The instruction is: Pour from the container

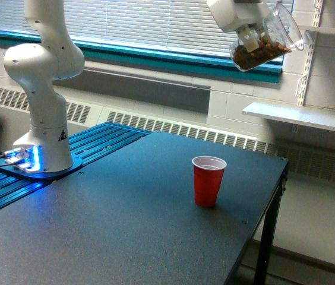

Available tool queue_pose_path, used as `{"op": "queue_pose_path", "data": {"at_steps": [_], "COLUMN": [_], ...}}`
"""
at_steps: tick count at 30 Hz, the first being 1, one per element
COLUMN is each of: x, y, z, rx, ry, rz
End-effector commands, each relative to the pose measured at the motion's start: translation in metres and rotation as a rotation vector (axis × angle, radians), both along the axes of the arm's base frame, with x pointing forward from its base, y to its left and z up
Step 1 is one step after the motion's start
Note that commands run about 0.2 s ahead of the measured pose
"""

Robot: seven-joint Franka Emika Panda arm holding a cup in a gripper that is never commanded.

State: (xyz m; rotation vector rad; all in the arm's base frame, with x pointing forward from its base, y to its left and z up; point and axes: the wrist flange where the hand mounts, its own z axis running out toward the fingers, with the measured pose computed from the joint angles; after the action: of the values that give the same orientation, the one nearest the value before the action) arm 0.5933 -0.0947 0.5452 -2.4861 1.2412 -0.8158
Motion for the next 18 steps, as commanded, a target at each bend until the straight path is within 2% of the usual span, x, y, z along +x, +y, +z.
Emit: {"op": "queue_pose_path", "data": {"at_steps": [1,9,18], "x": [-0.006,-0.023,-0.052], "y": [0.006,0.014,0.024], "z": [0.013,0.009,-0.009], "rx": [-0.024,-0.046,-0.075], "ry": [-0.032,-0.038,-0.029], "rz": [0.008,0.037,0.098]}}
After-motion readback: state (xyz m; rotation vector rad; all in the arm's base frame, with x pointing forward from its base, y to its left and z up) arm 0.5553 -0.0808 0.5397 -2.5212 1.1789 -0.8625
